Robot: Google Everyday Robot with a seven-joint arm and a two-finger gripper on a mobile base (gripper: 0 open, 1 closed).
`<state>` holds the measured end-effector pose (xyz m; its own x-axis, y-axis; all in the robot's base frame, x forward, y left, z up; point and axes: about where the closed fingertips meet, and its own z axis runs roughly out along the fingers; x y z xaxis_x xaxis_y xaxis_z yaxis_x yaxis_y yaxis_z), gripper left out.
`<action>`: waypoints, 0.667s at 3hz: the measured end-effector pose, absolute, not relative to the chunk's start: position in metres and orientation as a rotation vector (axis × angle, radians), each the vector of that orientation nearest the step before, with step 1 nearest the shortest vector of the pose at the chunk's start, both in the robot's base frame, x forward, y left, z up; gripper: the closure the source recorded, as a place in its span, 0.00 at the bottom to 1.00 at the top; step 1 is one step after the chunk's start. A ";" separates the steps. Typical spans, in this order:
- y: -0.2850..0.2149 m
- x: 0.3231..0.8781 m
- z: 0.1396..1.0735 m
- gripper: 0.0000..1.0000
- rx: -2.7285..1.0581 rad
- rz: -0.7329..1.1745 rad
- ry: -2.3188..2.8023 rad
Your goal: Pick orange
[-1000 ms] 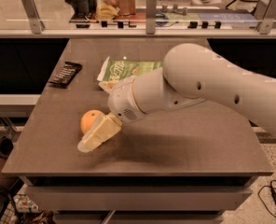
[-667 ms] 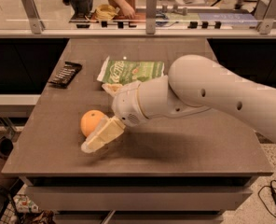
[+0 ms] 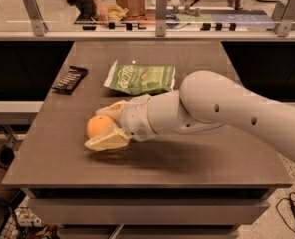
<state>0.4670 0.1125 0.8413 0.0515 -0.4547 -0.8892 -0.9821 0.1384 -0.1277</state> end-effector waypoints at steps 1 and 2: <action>0.114 0.466 0.842 0.64 -1.453 0.757 1.535; 0.116 0.464 0.844 0.87 -1.458 0.755 1.531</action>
Offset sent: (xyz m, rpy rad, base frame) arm -0.0012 0.0015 0.0010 -0.0012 -0.0031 0.0032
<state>0.4644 0.1159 0.8437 0.0605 -0.4569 -0.8874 -0.9822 0.1312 -0.1345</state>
